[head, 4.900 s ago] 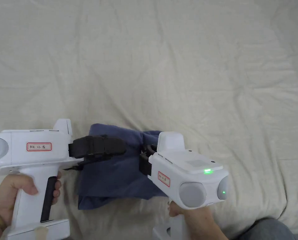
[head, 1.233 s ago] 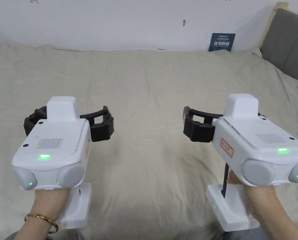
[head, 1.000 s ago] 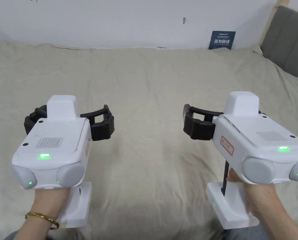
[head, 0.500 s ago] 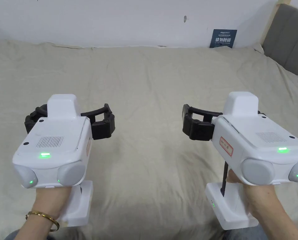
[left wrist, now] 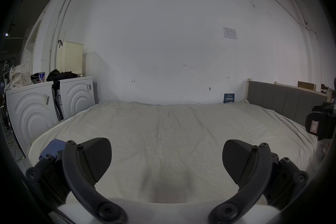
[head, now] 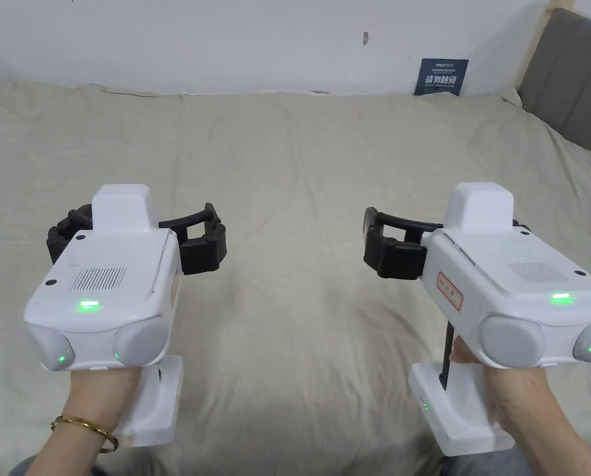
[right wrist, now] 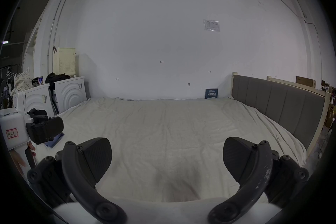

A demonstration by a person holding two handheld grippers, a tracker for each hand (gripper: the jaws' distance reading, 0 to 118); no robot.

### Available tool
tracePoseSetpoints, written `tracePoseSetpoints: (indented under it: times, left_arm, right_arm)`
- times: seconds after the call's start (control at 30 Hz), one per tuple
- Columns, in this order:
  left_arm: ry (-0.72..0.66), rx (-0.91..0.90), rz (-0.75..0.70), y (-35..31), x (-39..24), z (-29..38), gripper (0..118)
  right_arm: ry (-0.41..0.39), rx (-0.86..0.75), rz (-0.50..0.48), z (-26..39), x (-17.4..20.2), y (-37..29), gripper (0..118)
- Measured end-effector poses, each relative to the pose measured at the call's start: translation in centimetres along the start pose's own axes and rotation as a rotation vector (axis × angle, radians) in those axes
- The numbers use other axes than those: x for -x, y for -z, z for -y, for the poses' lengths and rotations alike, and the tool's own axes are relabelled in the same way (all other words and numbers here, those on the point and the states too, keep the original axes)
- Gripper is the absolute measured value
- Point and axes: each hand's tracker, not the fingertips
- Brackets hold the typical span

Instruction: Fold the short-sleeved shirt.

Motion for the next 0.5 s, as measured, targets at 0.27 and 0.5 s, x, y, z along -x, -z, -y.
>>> tracePoseSetpoints:
  times: [0.27,0.5]
  left_arm:
    - [-0.009,0.008,-0.003,-0.09,0.07,0.08,118]
    - [0.007,0.002,-0.002,-0.03,0.0,0.17,118]
  right_arm:
    - [0.0,-0.004,0.004,-0.1,0.08,-0.29,118]
    - [0.004,-0.006,0.011,-0.25,0.12,-0.65,118]
